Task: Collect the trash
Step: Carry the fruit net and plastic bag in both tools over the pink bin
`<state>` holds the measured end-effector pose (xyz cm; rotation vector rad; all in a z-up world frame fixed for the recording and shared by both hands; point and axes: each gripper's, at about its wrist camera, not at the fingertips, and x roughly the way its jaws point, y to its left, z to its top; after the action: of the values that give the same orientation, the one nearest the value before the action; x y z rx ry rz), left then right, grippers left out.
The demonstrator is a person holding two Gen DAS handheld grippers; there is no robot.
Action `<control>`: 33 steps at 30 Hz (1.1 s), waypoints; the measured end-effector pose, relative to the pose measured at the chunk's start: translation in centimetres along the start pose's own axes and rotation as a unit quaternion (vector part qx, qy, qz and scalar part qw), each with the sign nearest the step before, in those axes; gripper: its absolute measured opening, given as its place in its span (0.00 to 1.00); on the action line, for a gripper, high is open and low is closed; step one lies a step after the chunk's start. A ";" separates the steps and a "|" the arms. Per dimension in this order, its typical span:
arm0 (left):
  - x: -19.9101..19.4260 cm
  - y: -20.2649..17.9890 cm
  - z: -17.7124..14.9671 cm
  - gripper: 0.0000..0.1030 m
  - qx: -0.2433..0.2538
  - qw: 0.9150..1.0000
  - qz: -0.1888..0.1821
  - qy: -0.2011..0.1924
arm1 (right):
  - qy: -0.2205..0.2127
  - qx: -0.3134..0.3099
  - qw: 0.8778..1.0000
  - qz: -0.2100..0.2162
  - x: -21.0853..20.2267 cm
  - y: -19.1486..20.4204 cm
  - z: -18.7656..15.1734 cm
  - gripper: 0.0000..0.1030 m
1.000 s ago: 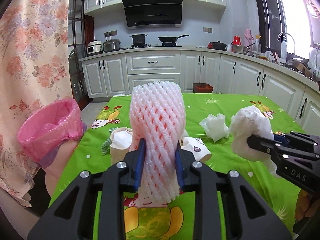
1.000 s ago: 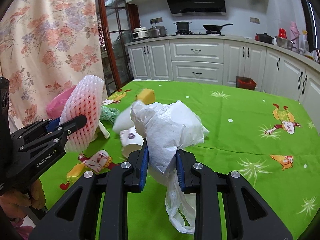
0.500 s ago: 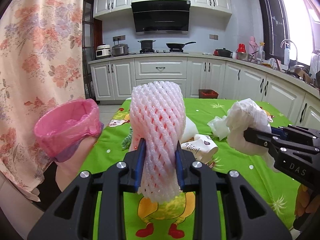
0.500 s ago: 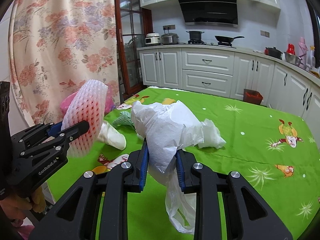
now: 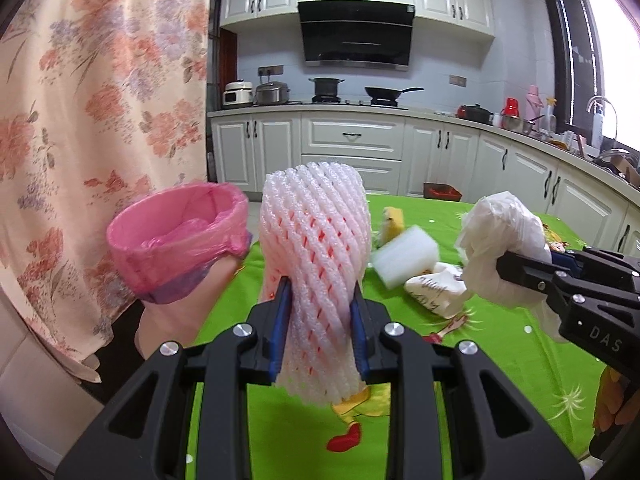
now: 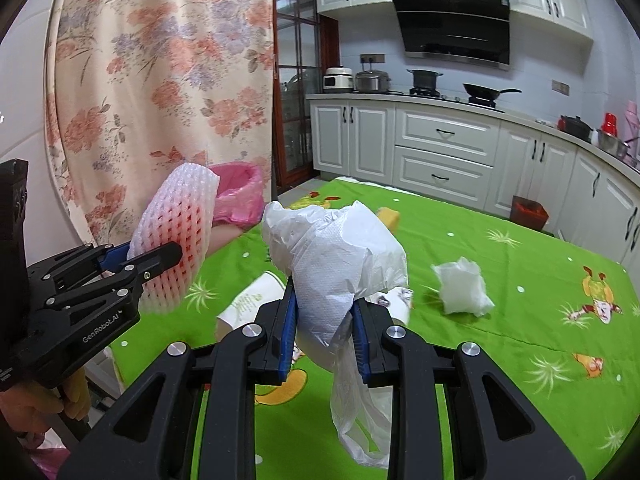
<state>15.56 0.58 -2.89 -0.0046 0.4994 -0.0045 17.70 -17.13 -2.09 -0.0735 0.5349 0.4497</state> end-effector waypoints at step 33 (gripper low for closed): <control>4.2 17.2 6.7 0.26 -0.081 0.988 0.133 -0.008 | -0.006 -0.080 0.992 0.101 13.1 8.6 10.9 0.25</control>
<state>22.50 17.74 0.92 -0.0960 0.4796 0.2982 29.16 -2.20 1.02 -0.1714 0.4954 0.6897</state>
